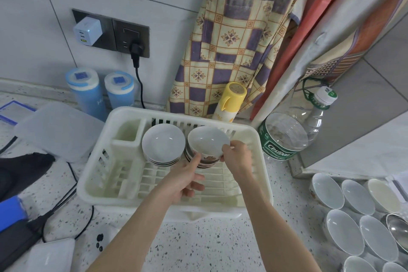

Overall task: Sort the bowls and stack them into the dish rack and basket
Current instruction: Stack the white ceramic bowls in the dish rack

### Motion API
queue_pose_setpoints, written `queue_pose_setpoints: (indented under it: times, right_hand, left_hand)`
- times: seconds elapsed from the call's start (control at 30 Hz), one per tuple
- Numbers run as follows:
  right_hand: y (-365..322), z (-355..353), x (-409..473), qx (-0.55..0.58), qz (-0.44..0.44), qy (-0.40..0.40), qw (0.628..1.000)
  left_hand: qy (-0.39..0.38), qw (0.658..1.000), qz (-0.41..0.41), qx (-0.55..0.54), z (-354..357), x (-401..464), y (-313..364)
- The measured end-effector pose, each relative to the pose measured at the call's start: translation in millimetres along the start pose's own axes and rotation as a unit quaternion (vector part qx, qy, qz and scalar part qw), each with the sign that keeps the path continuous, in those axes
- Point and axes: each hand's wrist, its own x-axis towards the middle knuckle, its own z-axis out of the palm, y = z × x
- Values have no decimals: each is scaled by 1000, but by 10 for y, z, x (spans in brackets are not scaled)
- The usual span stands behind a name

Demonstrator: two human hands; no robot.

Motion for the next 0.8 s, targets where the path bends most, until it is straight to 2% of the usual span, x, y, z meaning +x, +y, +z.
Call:
queue_pose_setpoints:
  times: [0.23, 0.63, 0.8]
  right_hand:
    - [112, 140, -14, -31, -6, -2, 1000]
    - [205, 99, -83, 39, 12, -14, 999]
    - [243, -159, -366, 92, -1, 0, 996]
  left_hand:
    - [21, 999, 31, -13, 49, 203, -44]
    - [31, 999, 29, 2, 64, 161, -21]
    - [-1, 999, 35, 12, 6, -120, -58]
